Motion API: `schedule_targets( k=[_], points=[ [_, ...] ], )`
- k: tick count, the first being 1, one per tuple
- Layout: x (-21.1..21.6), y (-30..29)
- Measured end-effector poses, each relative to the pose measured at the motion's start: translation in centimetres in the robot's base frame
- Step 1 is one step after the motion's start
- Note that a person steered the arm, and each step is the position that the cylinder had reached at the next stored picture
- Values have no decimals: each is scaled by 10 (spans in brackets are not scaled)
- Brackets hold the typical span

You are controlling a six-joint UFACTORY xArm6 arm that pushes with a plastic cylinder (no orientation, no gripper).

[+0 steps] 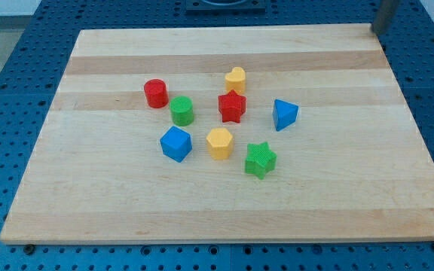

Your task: Keep red star below red circle

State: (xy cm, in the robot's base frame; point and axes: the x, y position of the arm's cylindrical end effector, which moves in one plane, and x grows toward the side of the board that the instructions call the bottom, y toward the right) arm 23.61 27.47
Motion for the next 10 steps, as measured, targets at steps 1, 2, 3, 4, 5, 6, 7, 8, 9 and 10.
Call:
schedule_targets(
  k=[1, 2, 3, 4, 5, 6, 7, 8, 9, 10],
  points=[
    [54, -62],
    [63, -95],
    [81, -109],
    [108, -110],
    [117, -129],
    [126, -156],
    [147, -179],
    [162, -205],
    [169, -231],
    [182, -256]
  ],
)
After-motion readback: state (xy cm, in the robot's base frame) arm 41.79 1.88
